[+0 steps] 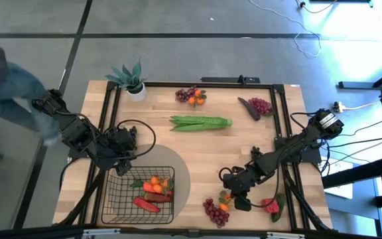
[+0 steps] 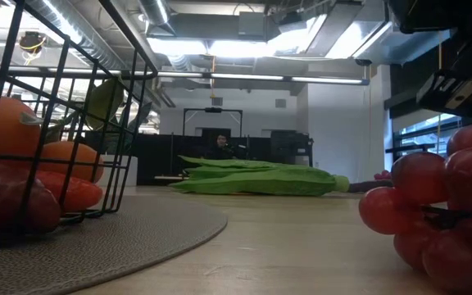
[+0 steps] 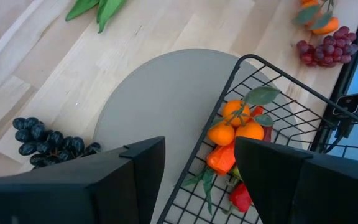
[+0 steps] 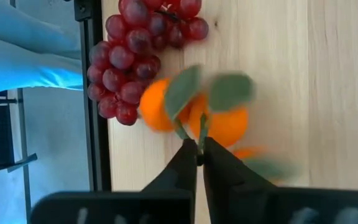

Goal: Build produce basket
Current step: Put the bottom bunch of tangerines into the wire basket

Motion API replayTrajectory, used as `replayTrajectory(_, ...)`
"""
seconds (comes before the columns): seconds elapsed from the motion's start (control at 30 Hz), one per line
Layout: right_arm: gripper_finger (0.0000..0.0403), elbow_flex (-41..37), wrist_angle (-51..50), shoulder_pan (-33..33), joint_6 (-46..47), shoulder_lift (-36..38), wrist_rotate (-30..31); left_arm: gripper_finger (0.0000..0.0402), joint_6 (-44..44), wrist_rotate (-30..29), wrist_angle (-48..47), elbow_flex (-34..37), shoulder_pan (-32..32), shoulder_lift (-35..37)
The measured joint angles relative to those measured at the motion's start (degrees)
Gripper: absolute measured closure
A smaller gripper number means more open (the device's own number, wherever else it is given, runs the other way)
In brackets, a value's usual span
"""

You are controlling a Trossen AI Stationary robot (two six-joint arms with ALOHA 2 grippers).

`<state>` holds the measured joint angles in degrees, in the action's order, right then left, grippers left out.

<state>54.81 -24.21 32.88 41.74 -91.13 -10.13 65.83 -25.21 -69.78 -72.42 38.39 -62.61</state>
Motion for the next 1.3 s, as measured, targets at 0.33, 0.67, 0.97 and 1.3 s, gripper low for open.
replayTrajectory(0.33,0.0401,6.1,-3.4,0.0,1.3,0.0,2.2,0.0221,0.0,0.0,0.0,0.0,0.0,0.0)
replayTrajectory(0.67,0.0403,27.3,-21.3,-2.8,0.9,0.0,11.2,0.0221,-3.9,0.8,0.0,0.0,2.8,0.0)
replayTrajectory(0.97,0.0403,41.2,-15.0,-9.7,-10.0,-5.1,12.4,0.0221,-3.6,0.3,0.0,0.0,5.0,0.0)
replayTrajectory(1.3,0.0403,59.0,-9.9,-14.2,-25.5,-22.7,-2.7,0.0221,-3.6,0.1,0.0,0.0,5.3,0.0)
